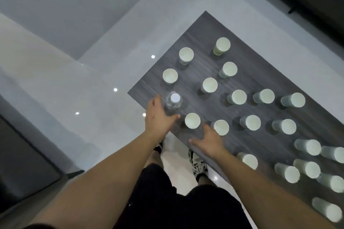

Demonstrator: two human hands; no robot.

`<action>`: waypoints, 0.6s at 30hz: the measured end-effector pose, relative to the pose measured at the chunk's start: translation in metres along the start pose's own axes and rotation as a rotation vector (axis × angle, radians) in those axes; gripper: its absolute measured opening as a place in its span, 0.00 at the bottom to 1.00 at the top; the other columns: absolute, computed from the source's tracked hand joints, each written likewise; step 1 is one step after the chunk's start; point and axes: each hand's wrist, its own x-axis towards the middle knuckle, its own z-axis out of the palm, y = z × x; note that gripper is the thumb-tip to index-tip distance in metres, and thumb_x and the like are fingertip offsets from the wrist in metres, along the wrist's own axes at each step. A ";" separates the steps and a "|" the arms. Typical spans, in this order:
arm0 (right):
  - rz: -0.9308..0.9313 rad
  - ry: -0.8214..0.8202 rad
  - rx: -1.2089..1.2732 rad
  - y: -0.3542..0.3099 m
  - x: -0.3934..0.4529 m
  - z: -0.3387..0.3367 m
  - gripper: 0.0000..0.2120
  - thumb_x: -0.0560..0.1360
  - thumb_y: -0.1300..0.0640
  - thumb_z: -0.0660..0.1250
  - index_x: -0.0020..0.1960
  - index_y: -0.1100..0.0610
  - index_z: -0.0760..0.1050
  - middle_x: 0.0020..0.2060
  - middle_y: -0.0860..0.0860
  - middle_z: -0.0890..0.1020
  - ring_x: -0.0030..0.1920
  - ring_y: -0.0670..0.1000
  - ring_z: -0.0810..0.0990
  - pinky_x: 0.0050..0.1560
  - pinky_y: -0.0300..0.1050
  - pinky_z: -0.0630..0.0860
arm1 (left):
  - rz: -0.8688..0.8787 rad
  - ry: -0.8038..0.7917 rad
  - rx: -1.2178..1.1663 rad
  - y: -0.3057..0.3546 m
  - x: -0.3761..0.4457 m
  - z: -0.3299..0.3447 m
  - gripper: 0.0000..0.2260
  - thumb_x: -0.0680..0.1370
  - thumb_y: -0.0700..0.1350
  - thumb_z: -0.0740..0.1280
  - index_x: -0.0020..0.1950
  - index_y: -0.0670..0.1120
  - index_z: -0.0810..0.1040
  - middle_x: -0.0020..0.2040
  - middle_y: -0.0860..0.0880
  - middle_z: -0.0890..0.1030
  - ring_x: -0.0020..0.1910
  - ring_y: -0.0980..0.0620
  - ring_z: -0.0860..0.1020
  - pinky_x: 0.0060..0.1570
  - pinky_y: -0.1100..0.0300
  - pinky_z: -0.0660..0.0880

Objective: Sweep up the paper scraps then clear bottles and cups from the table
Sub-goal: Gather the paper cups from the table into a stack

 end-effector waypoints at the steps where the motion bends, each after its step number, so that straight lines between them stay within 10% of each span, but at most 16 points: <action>1: 0.011 0.005 -0.027 -0.007 0.008 0.004 0.40 0.69 0.45 0.75 0.75 0.55 0.64 0.66 0.59 0.73 0.66 0.60 0.73 0.63 0.51 0.73 | 0.017 -0.020 0.001 -0.002 0.013 -0.002 0.47 0.63 0.56 0.79 0.75 0.51 0.58 0.71 0.46 0.66 0.68 0.46 0.67 0.58 0.60 0.63; 10: 0.048 0.228 -0.216 -0.028 0.074 0.037 0.50 0.66 0.42 0.77 0.79 0.49 0.52 0.75 0.61 0.58 0.73 0.64 0.61 0.70 0.58 0.63 | 0.145 -0.213 0.089 -0.022 0.072 0.011 0.54 0.57 0.54 0.83 0.76 0.56 0.55 0.73 0.49 0.63 0.71 0.49 0.64 0.62 0.60 0.62; 18: 0.054 0.181 -0.164 -0.023 0.099 0.072 0.36 0.69 0.54 0.75 0.73 0.48 0.63 0.72 0.60 0.60 0.69 0.64 0.65 0.66 0.58 0.69 | 0.177 -0.256 0.239 -0.055 0.085 0.008 0.50 0.56 0.52 0.82 0.73 0.57 0.58 0.69 0.52 0.65 0.65 0.53 0.67 0.53 0.61 0.65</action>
